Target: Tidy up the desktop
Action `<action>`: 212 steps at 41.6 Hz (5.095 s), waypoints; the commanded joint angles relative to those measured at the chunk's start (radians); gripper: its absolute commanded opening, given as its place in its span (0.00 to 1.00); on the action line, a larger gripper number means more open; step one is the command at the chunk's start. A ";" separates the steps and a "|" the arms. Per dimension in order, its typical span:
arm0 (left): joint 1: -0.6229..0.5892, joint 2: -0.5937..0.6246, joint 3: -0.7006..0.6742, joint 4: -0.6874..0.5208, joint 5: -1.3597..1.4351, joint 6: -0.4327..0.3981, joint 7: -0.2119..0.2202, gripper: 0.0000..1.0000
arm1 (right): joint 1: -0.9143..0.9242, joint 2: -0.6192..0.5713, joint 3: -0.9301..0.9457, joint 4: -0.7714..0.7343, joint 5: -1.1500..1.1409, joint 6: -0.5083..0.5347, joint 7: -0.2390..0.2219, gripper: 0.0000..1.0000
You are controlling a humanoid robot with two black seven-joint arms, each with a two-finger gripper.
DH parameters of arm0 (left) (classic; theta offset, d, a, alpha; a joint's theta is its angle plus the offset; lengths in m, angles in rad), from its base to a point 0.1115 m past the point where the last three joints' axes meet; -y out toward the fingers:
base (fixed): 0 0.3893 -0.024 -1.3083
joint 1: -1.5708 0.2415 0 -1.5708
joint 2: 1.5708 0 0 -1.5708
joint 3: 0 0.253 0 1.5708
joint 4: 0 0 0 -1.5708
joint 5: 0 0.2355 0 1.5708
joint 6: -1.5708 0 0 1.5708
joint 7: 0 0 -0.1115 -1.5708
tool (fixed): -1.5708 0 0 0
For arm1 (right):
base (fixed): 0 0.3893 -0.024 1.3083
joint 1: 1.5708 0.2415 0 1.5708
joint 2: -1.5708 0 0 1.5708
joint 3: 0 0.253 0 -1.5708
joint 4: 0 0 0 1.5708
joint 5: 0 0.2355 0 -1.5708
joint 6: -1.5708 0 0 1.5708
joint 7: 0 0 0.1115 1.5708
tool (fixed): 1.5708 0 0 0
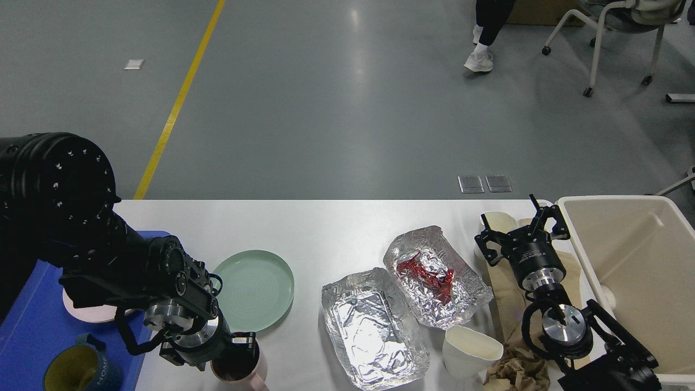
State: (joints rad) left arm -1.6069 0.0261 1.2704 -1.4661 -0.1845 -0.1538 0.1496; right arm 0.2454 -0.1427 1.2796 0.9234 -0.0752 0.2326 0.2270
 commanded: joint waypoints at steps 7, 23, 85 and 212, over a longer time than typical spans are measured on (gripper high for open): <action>0.010 0.001 -0.014 0.006 -0.009 -0.001 0.010 0.21 | 0.000 0.000 0.001 0.000 0.000 0.001 0.000 1.00; 0.002 0.011 -0.009 0.000 -0.010 -0.006 0.015 0.04 | 0.000 0.000 0.001 0.000 0.000 -0.001 0.000 1.00; -0.886 0.276 0.234 -0.126 0.003 -0.713 0.011 0.01 | 0.000 0.000 0.000 -0.001 0.000 0.001 0.000 1.00; -0.652 0.353 0.190 0.078 0.022 -0.460 0.001 0.96 | 0.000 0.002 0.001 -0.001 0.000 -0.001 0.000 1.00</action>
State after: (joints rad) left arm -2.1274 0.4991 1.4655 -1.2645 -0.1179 -0.6133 0.1593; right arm 0.2455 -0.1423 1.2807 0.9225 -0.0752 0.2326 0.2270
